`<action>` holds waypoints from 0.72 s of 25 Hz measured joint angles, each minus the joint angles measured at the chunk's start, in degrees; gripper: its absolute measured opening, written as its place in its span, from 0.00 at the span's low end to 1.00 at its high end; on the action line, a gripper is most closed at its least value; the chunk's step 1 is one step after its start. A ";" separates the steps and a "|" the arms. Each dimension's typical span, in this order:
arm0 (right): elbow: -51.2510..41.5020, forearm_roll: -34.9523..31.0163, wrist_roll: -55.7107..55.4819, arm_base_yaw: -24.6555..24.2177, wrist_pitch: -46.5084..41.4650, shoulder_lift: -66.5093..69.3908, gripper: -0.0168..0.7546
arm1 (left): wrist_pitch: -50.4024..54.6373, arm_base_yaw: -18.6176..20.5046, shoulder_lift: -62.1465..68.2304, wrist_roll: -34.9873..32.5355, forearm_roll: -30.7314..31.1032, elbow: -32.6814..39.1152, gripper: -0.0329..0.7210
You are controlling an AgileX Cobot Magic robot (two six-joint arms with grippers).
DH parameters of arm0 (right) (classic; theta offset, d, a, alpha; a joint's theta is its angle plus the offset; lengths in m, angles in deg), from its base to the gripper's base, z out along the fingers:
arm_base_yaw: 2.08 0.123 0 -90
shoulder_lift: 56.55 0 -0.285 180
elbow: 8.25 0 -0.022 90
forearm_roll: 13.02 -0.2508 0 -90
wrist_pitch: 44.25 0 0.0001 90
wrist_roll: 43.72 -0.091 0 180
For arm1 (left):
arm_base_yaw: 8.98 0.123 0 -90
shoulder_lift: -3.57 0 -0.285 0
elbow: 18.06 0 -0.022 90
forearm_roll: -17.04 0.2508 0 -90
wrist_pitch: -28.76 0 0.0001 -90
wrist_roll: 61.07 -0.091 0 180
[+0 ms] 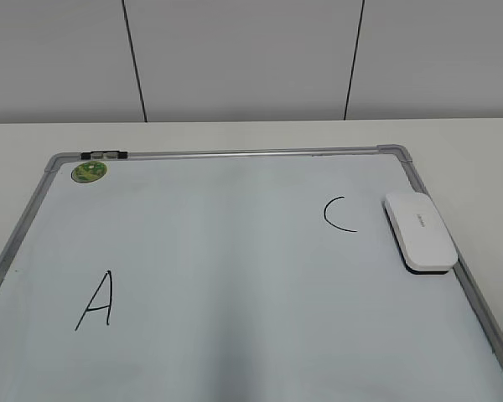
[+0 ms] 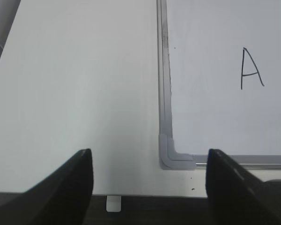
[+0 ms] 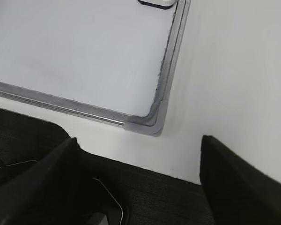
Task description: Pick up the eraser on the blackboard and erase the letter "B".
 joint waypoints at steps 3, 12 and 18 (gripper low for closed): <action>-0.04 -0.14 0.22 0.00 0.05 0.00 0.79 | -1.67 0.00 -1.30 0.00 0.00 0.15 0.79; -0.04 -0.14 0.24 0.00 0.14 0.00 0.79 | -5.41 0.00 -1.38 0.00 -0.19 1.91 0.79; -0.04 -0.14 0.34 0.00 0.14 0.00 0.79 | -5.54 0.00 -1.38 0.00 -0.19 1.91 0.79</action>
